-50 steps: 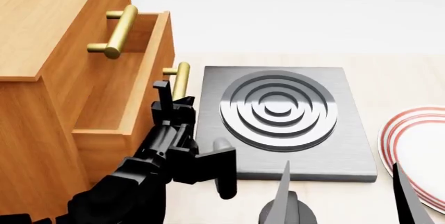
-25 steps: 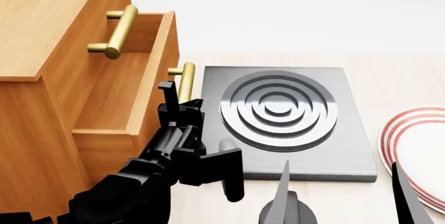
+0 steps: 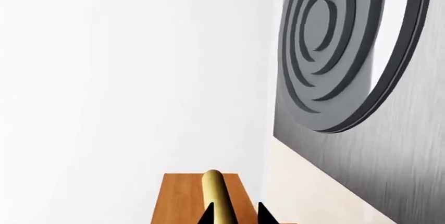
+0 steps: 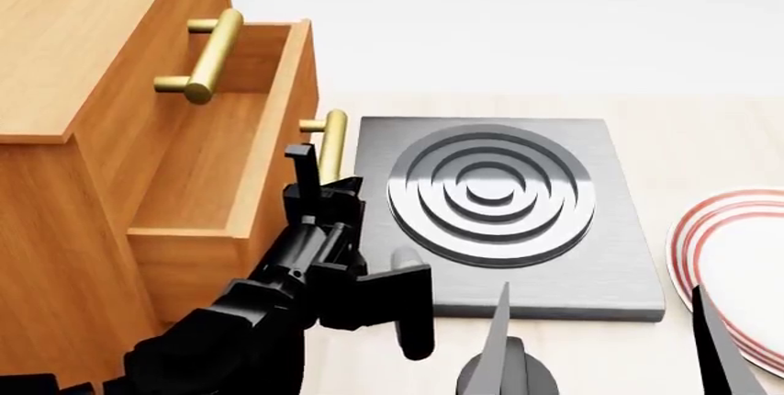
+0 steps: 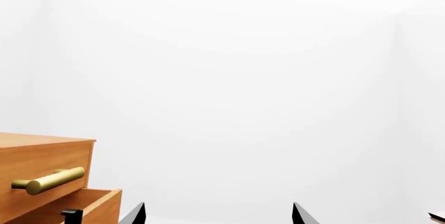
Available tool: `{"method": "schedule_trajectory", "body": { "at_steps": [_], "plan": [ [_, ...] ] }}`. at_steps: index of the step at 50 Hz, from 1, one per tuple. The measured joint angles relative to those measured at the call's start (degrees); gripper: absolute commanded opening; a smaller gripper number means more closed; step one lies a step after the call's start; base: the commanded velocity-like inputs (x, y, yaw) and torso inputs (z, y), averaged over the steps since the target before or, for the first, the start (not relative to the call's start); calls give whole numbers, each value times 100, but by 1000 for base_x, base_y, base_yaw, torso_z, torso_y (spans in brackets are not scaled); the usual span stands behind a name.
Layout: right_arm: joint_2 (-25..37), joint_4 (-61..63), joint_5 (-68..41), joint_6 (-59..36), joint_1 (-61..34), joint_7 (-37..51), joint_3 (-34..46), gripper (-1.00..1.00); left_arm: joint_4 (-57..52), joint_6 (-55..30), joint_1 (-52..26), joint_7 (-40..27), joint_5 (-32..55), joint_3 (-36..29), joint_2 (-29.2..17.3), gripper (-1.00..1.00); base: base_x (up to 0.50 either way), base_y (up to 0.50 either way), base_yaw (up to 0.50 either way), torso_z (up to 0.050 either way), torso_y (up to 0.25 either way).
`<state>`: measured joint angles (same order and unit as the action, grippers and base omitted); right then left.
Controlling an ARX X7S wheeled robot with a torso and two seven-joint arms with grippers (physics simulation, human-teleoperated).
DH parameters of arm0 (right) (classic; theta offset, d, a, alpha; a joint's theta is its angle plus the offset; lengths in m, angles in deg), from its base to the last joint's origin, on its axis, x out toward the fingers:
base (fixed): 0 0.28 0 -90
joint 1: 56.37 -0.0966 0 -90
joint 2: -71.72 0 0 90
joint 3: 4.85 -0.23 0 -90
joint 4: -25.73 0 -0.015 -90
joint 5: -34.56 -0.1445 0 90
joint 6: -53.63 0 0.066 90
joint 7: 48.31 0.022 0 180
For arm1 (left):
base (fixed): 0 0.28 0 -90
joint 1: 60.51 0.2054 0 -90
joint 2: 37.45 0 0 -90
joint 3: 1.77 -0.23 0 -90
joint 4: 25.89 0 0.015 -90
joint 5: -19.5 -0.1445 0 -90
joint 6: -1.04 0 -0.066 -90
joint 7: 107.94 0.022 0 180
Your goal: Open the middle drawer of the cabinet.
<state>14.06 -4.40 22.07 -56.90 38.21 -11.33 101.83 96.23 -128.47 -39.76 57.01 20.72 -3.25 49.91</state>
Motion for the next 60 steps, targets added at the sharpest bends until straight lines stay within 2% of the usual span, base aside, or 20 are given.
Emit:
{"method": "schedule_trajectory", "body": {
  "at_steps": [7,15,16,34,52,60],
  "plan": [
    [156,-4,-79,39,-67,193,119,100,-950,-32,-114,-338,-577,53,125,-100,0,0,0,0,1],
    [322,-12,-158,84,-144,398,257,100,-1501,-7,-192,-587,-846,84,207,-100,0,0,0,0,0],
    [342,-13,-169,90,-153,422,272,100,-1542,-4,-200,-617,-855,88,213,100,0,0,0,0,0],
    [654,-34,-319,187,-322,795,528,100,-1711,-52,-628,-1169,-446,132,257,100,0,0,0,0,0],
    [817,-75,-383,274,-417,979,684,100,-1450,-164,-810,-1390,-676,125,263,100,0,0,0,0,0],
    [864,-81,-399,294,-446,1034,740,100,-1336,-100,-1061,-1686,-225,161,263,100,0,0,0,0,0]
  ]
}}
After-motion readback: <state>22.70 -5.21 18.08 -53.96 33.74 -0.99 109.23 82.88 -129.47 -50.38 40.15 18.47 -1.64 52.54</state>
